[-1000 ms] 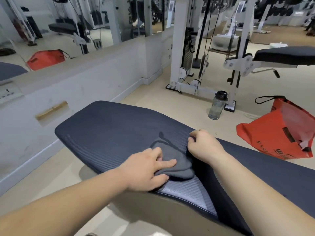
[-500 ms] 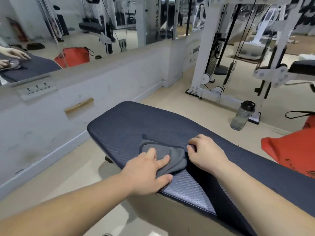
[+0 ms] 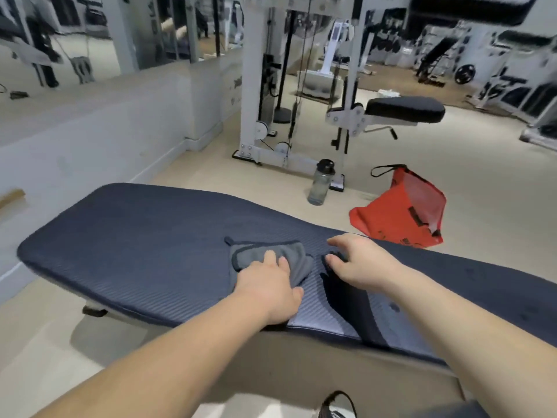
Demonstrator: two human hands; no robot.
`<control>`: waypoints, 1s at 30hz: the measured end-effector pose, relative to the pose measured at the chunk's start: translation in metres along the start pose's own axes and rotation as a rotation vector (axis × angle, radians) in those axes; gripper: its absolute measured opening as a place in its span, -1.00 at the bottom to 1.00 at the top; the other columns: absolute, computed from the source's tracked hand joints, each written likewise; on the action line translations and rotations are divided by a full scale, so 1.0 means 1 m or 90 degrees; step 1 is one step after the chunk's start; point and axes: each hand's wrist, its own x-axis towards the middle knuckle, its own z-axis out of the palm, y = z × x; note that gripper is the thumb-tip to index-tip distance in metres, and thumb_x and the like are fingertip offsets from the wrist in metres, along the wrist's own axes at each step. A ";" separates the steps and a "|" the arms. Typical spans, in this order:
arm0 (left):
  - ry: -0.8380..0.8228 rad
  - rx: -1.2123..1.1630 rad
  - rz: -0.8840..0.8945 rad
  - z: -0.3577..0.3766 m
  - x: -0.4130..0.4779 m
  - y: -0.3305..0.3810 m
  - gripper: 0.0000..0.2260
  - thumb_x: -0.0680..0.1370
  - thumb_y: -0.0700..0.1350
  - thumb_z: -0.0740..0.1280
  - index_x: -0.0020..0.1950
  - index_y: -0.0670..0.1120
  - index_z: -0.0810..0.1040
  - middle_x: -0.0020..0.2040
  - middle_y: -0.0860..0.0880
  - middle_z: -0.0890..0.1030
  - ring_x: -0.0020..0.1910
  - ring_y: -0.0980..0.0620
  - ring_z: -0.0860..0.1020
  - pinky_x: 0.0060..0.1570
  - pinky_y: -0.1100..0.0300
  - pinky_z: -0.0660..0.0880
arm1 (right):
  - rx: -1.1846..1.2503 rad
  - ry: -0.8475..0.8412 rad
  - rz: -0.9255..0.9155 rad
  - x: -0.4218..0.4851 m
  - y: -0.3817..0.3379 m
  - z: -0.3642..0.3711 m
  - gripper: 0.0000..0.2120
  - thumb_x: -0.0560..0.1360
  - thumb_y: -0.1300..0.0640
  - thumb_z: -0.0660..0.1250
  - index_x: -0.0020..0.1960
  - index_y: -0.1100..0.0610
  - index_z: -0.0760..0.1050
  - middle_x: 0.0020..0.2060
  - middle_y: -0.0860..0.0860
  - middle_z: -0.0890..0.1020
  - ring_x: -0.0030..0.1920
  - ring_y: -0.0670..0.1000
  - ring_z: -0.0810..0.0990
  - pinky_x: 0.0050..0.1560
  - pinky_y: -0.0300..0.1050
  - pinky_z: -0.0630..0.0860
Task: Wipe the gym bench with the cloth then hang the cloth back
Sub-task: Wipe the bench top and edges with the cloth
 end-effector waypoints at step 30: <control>0.058 -0.041 0.295 0.023 0.044 0.173 -0.45 0.54 0.25 0.11 0.56 0.24 0.23 0.16 0.04 0.39 0.22 -0.03 0.47 0.12 0.03 0.50 | 0.183 0.109 0.220 -0.023 0.172 -0.016 -0.56 0.56 0.15 0.16 0.38 0.02 0.56 0.36 0.01 0.61 0.38 0.11 0.53 0.35 0.10 0.50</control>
